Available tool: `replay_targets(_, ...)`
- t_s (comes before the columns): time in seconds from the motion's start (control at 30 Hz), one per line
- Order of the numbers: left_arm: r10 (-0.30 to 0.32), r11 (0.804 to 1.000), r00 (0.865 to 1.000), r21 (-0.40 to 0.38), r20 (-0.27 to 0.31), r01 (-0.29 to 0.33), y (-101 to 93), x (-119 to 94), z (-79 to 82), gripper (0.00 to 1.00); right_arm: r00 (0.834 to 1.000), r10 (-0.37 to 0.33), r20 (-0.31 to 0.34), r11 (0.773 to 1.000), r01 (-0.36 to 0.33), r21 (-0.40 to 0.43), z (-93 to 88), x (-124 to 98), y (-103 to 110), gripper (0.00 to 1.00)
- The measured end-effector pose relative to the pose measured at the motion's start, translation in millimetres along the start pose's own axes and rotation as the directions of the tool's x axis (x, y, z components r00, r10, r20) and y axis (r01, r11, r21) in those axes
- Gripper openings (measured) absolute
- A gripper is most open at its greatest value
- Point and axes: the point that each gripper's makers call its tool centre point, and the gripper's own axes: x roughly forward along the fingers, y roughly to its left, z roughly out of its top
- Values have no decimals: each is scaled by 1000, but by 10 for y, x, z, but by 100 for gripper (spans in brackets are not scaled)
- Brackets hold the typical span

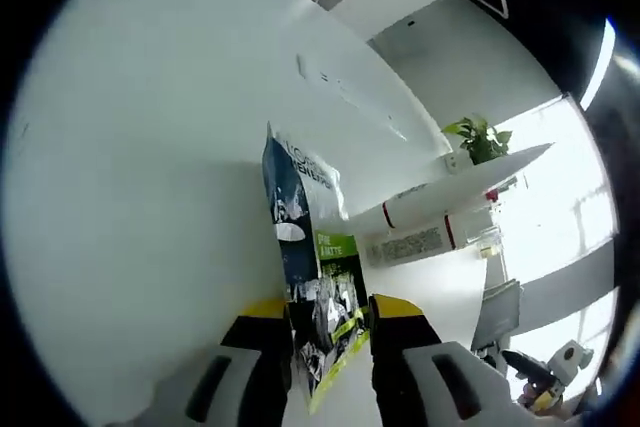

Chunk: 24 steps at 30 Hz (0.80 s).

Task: Arrange the skincare products in the storage area until every visible bottle or jar stands upright without overlapping.

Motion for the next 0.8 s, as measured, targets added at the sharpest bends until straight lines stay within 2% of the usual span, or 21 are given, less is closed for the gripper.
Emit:
replay_targets(0.07, 57, 994, 998, 92, -23, -54, 62, -12, 10, 30, 1000, 4, -4, 1000, -4, 1, -12, 1, -1, 81)
replay_targets(0.1, 93, 981, 995, 176, -45, -83, 82, 0, 7, 31, 1000, 9, -15, 1000, -9, 8, -44, -1, -4, 81)
replay_targets(0.17, 129, 962, 989, 250, -66, -109, 77, 9, -5, 32, 1000, 10, -19, 1000, -10, 8, -63, -9, -14, 81)
replay_targets(0.27, 133, 964, 989, 241, -60, -115, 43, 27, 17, 37, 1000, 10, -26, 1000, -10, 14, -94, -22, -44, 81)
replay_targets(0.37, 181, 943, 983, 291, -43, -161, 87, 8, 61, 40, 1000, 9, -28, 1000, -8, 16, -94, -37, -68, 81)
replay_targets(0.5, 199, 933, 979, 313, -46, -175, 90, 11, 50, 46, 999, 9, -33, 1000, -8, 10, -94, -42, -95, 81)
replay_targets(0.57, 211, 922, 976, 342, -54, -181, 101, 13, 25, 49, 999, 11, -37, 1000, -11, 10, -97, -38, -102, 81)
replay_targets(0.7, 254, 898, 967, 379, -34, -223, 173, -22, 27, 55, 999, 22, -34, 1000, -21, 18, -98, -22, -94, 81)
replay_targets(0.8, 263, 895, 964, 379, -23, -235, 201, -34, 53, 55, 999, 34, -38, 999, -34, 5, -109, 5, -65, 81)
